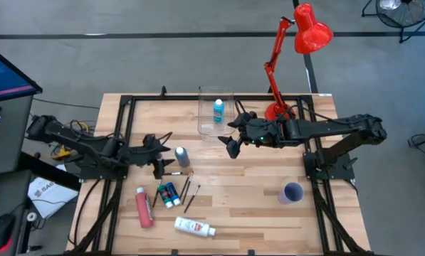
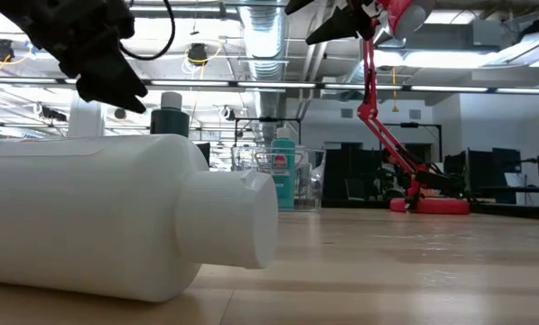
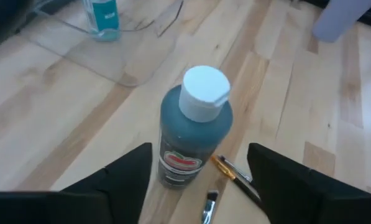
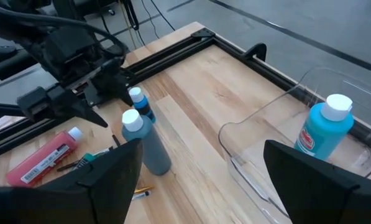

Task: Pick & Place Paint Supplies
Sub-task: Put the black paint bottle into the transparent bin

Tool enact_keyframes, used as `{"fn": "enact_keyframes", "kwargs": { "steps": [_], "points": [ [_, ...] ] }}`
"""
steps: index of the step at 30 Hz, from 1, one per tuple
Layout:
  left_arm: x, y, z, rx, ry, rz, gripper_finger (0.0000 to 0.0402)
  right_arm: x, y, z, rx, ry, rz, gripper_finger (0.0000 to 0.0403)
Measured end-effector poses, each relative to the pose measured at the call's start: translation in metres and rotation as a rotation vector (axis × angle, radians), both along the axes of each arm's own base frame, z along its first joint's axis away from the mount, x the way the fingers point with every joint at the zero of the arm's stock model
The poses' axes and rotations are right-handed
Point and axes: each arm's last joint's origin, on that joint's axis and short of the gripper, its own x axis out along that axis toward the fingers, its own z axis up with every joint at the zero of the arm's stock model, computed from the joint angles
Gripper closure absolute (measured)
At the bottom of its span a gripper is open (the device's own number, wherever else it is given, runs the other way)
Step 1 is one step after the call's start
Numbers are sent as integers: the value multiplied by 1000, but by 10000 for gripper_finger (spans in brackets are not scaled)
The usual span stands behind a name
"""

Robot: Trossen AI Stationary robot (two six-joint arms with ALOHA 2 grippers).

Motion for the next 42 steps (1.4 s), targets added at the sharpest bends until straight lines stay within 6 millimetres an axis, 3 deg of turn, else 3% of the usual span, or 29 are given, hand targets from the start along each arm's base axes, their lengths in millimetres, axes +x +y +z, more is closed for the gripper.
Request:
{"fn": "enact_keyframes", "kwargs": {
  "steps": [6, 14, 29, 42],
  "points": [
    [11, -1, -8, -32, 29, -20, 83, -1, 0, -2, -2, 20, -1, 77],
    [26, 0, -17, 26, 49, -35, 57, -2, 0, -3, -3, 33, 0, 77],
    [46, 20, -30, 52, 84, 2, 53, -2, 0, -3, -4, 40, -1, 77],
    [49, 21, -35, 47, 111, -32, 73, -2, 0, -3, -4, 44, 0, 77]
  ]
}}
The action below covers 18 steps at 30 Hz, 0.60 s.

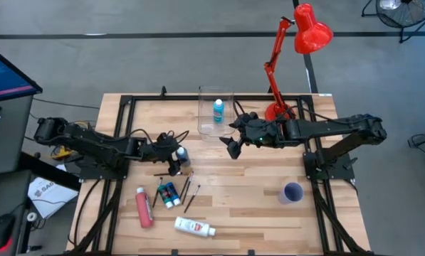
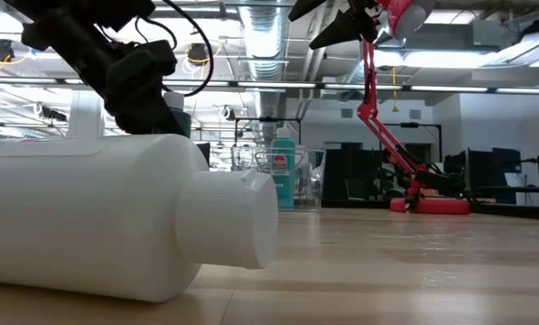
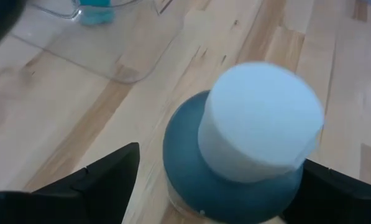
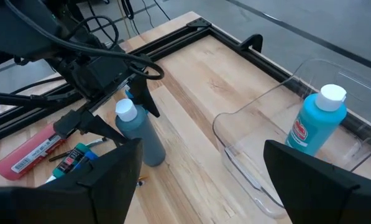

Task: Pick & Place Paint Supplies
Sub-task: Put the black paint bottle into the transparent bin

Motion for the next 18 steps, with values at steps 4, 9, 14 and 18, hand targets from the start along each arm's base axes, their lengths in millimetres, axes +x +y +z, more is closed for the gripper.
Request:
{"fn": "enact_keyframes", "kwargs": {
  "steps": [4, 9, 14, 18],
  "points": [
    [0, 0, 0, 0, -3, 0, 73, 0, 0, 0, 0, 0, 0, 77],
    [-1, -1, -3, -10, -13, 3, 73, 0, 0, 0, 19, -8, -12, 77],
    [-16, -3, -29, -12, -3, 32, 73, 0, 0, 0, 20, -5, -13, 77],
    [-24, 0, -43, -2, -56, 84, 73, 0, 0, -1, 20, -2, -13, 77]
  ]
}}
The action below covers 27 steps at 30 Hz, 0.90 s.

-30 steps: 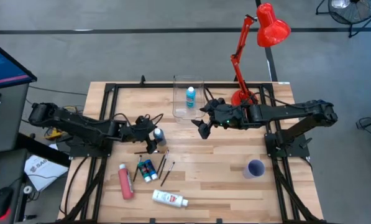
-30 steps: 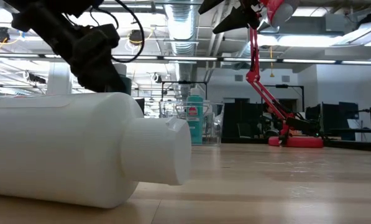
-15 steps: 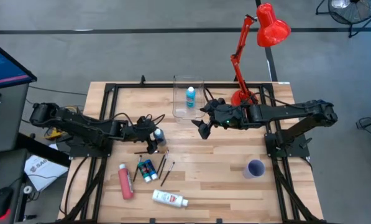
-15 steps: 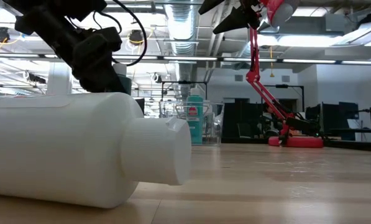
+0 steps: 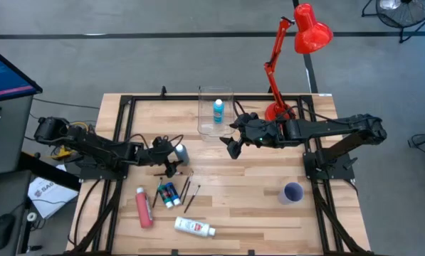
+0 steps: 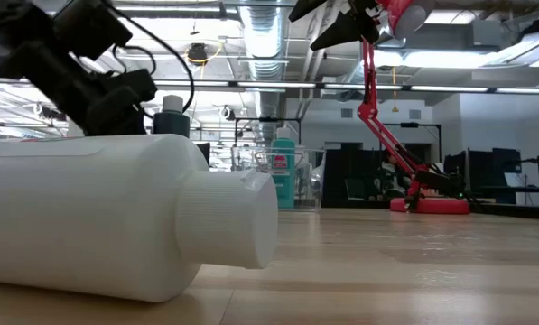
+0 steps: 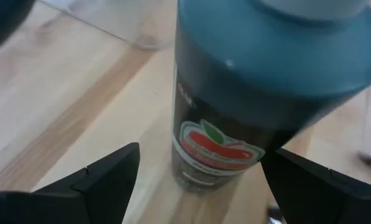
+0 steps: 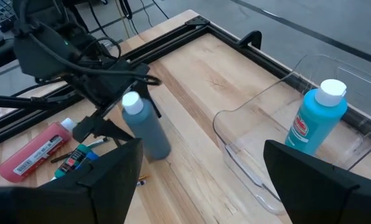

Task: Pick & Place Paint Supplies
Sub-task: Put the black paint bottle into the transparent bin

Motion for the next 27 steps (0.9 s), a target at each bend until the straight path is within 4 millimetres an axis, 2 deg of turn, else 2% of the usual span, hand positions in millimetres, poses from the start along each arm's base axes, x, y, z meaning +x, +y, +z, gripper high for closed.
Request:
{"fn": "enact_keyframes", "kwargs": {
  "steps": [8, 16, 27],
  "points": [
    [-1, 1, -3, 11, -99, -5, 73, 0, 0, 0, 0, 0, 0, 77],
    [-5, 8, -8, 14, -84, 33, 73, 0, 0, 0, 0, -1, -1, 77],
    [-2, 16, -3, 32, -133, 61, 73, 3, 0, -4, -1, 8, -1, 77]
  ]
}}
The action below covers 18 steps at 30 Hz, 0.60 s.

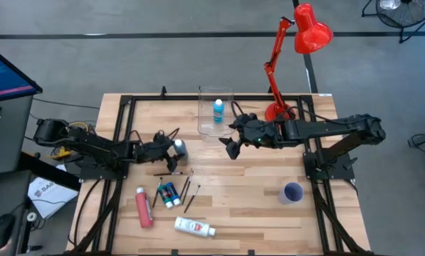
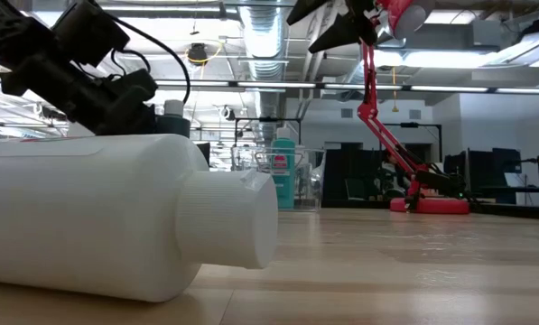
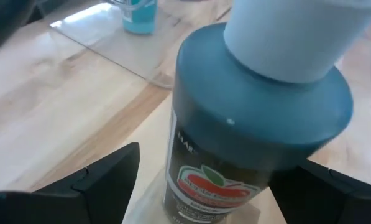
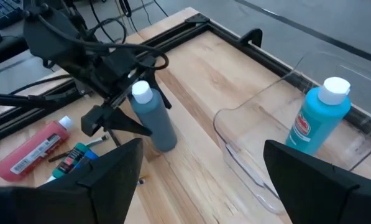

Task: Pick & Place Paint Supplies
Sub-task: Put the black paint bottle into the transparent bin

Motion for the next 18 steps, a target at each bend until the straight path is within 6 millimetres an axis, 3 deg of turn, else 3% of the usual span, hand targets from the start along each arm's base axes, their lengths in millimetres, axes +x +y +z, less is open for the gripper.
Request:
{"fn": "enact_keyframes", "kwargs": {
  "steps": [11, 18],
  "points": [
    [1, 5, 3, -5, -32, 18, 79, 0, -2, 0, 0, -1, -6, 77],
    [2, 5, 3, -13, -35, 20, 156, 0, -2, 0, 0, -1, -6, 77]
  ]
}}
